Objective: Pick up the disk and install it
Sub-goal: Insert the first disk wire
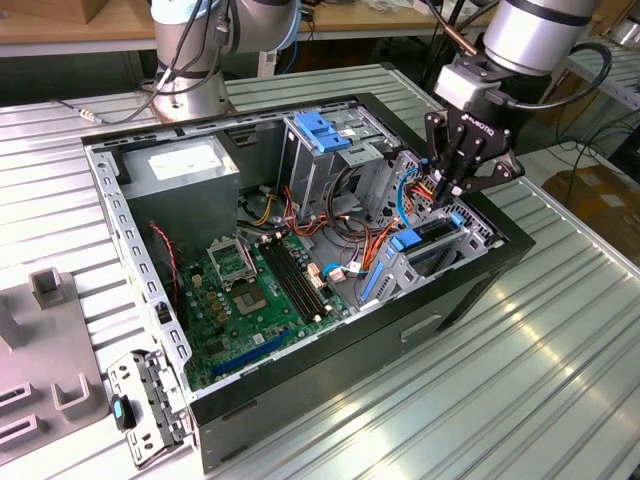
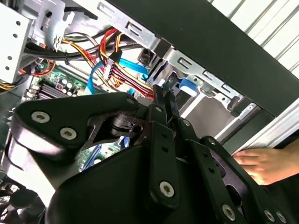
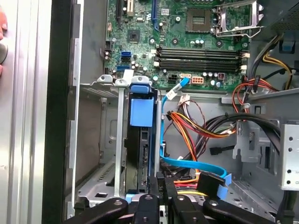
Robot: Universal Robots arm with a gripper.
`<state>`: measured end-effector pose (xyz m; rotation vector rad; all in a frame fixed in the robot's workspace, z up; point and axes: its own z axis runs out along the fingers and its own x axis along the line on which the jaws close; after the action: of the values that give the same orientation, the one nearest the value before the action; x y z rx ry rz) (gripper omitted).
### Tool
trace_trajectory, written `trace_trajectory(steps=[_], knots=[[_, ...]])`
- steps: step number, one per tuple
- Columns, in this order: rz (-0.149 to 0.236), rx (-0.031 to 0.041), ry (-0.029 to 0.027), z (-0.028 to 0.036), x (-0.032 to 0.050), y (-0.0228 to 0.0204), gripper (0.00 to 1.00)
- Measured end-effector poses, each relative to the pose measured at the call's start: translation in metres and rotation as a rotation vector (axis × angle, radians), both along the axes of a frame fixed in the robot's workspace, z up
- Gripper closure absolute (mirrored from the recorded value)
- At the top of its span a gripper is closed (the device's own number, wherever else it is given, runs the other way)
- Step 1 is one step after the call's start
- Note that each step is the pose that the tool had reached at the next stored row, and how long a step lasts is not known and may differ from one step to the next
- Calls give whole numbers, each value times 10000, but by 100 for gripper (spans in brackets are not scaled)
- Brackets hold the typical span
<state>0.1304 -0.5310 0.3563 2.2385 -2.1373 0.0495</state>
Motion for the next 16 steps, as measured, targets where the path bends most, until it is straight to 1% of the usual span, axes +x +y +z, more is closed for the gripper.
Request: trace_trajectory(steps=[2, 4, 5, 7, 11, 16], knots=[[0, 2, -9, -21, -33, -13, 83], [-1, 5, -56, -30, -75, -22, 83], [0, 10, -70, -33, -85, -27, 83], [0, 20, -71, -41, -86, -48, 83], [-1, 21, -71, -51, -85, -101, 83], [-55, 20, -71, -62, -79, -105, 83]])
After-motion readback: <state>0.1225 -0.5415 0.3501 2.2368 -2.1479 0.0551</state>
